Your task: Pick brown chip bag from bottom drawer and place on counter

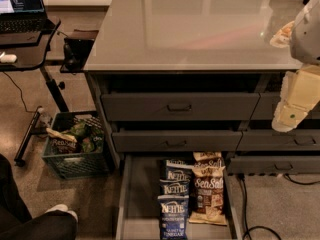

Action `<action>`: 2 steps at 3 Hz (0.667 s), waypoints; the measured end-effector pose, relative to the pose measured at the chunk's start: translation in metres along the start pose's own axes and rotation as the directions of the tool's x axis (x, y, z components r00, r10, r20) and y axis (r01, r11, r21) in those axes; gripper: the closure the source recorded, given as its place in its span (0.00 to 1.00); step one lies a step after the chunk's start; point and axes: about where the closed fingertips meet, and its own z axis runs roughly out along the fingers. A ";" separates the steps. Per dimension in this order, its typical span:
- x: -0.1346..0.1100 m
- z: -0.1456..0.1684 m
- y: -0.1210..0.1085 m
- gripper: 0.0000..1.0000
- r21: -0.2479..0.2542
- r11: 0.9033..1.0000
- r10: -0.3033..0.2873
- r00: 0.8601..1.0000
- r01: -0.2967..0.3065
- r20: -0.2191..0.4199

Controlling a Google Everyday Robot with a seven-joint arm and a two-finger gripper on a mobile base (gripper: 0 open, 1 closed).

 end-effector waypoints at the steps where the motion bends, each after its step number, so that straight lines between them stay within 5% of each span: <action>1: 0.000 0.000 0.000 0.00 0.000 1.000 0.000 1.000 0.000 0.000; 2: 0.004 0.023 0.001 0.00 0.003 1.000 0.021 1.000 -0.021 0.006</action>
Offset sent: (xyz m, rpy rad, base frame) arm 0.0130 -0.0026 -0.0663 0.0306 0.0135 -0.0514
